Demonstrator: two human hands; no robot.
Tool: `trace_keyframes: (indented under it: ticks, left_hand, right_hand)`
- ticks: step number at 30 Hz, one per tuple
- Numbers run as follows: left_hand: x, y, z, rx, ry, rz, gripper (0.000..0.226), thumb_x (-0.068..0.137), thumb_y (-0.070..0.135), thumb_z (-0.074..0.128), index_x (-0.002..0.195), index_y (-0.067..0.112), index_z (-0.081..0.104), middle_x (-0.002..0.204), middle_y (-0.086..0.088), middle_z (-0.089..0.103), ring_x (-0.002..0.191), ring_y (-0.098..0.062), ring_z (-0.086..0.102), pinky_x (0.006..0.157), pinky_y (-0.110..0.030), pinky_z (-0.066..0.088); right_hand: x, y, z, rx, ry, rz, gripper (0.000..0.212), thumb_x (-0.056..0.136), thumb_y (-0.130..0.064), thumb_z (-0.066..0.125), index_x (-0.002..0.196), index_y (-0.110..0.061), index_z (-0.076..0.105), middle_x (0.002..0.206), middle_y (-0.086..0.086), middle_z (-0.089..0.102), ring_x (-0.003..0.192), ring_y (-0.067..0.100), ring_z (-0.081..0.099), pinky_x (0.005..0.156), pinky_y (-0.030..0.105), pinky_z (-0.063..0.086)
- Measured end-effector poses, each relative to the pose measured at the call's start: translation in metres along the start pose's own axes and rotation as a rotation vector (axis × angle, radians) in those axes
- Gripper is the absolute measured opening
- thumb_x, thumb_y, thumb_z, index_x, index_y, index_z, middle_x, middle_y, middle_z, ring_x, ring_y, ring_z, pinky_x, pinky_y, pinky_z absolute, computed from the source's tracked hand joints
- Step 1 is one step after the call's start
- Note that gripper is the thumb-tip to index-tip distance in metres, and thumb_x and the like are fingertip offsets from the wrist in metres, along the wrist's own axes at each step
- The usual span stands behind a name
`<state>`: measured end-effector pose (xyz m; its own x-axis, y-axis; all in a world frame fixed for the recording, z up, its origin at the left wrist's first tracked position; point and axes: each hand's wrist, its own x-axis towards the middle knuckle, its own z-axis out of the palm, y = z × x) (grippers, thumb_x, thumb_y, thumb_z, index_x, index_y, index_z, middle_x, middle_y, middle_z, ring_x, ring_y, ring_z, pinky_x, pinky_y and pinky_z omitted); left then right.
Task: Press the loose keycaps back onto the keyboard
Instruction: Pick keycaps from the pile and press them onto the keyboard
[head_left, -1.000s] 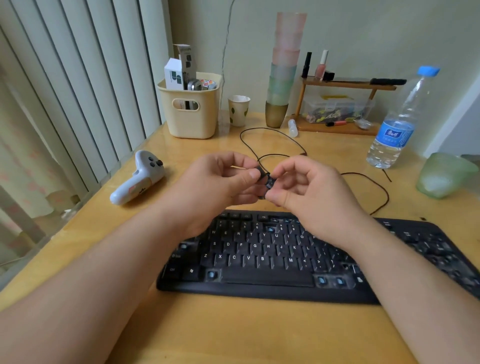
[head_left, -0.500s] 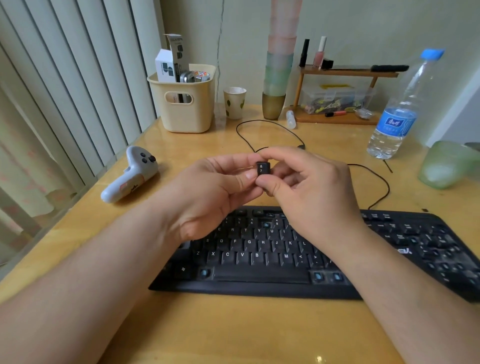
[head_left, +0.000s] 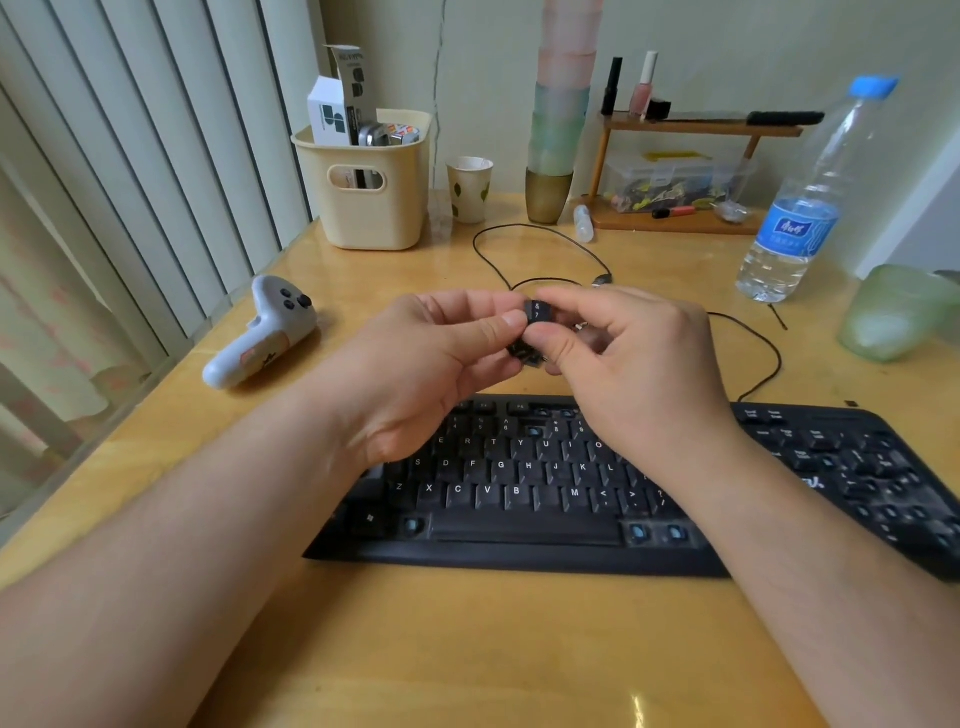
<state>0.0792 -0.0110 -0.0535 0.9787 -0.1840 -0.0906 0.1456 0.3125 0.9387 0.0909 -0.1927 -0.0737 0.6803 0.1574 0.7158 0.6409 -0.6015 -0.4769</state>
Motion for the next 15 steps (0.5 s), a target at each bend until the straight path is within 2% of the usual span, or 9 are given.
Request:
trace_keyframes:
  ticks: [3,7,10,12,15]
  left_hand:
    - [0.0003,-0.0011,0.0001,0.068,0.012,0.031,0.01,0.096,0.002,0.065,0.103,0.001,0.071,0.098,-0.011,0.075,0.073,-0.01,0.071,0.077,-0.02,0.062]
    - [0.0022,-0.0023,-0.0031,0.139,-0.004,0.033,0.021,0.094,0.007,0.068,0.113,-0.003,0.071,0.107,-0.016,0.074,0.081,-0.012,0.069,0.073,-0.018,0.059]
    - [0.003,-0.0033,-0.0051,0.219,-0.008,0.052,0.019,0.093,0.014,0.07,0.108,0.003,0.073,0.105,-0.011,0.076,0.079,-0.008,0.068,0.073,-0.019,0.057]
    - [0.0032,-0.0044,-0.005,0.283,-0.005,0.087,0.012,0.094,0.016,0.07,0.101,0.007,0.074,0.098,-0.006,0.076,0.077,-0.006,0.069,0.074,-0.02,0.057]
    - [0.0042,-0.0064,-0.0053,0.368,0.011,0.121,0.012,0.097,0.017,0.068,0.099,0.008,0.074,0.097,-0.007,0.077,0.084,-0.008,0.071,0.08,-0.024,0.058]
  right_hand:
    - [0.0014,-0.0029,-0.0035,-0.042,-0.002,-0.041,0.033,0.089,-0.019,0.079,0.122,-0.021,0.076,0.092,-0.004,0.073,0.07,0.013,0.072,0.069,0.035,0.061]
    - [0.0015,-0.0045,-0.0072,-0.045,-0.015,-0.104,0.023,0.093,-0.01,0.073,0.114,-0.018,0.077,0.085,-0.004,0.072,0.065,0.009,0.071,0.061,0.037,0.06]
    - [0.001,-0.0043,-0.0088,-0.049,-0.02,-0.1,0.025,0.093,-0.01,0.071,0.116,-0.018,0.074,0.084,-0.005,0.072,0.068,0.014,0.073,0.063,0.04,0.06]
    - [0.0004,-0.0052,-0.0088,-0.045,-0.037,-0.075,0.021,0.092,-0.012,0.073,0.112,-0.018,0.072,0.086,-0.006,0.074,0.068,0.011,0.073,0.065,0.039,0.06]
    - [0.0015,-0.0048,-0.0102,-0.075,-0.056,-0.037,0.019,0.09,-0.016,0.078,0.109,-0.019,0.075,0.088,-0.007,0.075,0.066,0.008,0.071,0.065,0.035,0.061]
